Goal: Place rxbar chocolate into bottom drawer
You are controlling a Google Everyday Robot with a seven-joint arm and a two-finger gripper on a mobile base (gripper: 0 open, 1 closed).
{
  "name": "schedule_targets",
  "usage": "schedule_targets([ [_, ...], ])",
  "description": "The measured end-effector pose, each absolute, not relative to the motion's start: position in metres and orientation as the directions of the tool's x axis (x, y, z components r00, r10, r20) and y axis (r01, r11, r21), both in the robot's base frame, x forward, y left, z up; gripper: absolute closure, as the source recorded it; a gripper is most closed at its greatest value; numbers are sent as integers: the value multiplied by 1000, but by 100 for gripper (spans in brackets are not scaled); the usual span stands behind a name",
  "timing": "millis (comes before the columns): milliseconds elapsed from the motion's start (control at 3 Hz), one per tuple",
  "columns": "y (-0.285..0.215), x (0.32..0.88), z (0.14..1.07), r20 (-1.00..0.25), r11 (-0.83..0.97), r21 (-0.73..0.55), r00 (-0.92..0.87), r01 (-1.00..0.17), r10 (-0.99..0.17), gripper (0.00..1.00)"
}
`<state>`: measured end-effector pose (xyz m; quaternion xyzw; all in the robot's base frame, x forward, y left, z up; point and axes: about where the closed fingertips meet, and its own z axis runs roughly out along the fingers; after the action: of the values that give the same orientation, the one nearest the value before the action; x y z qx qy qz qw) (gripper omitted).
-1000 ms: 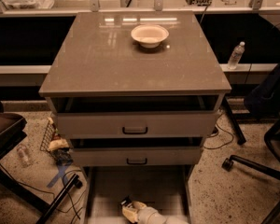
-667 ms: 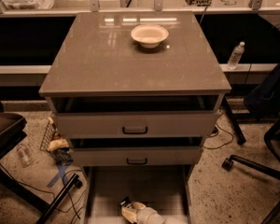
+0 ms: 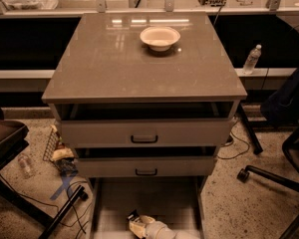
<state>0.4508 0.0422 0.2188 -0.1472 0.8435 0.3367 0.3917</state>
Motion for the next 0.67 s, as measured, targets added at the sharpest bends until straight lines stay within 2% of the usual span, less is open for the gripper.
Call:
schedule_targets([
  [333, 43, 451, 219, -760, 729, 454, -650, -513, 16, 17],
  [667, 44, 450, 219, -759, 727, 455, -650, -514, 16, 0],
])
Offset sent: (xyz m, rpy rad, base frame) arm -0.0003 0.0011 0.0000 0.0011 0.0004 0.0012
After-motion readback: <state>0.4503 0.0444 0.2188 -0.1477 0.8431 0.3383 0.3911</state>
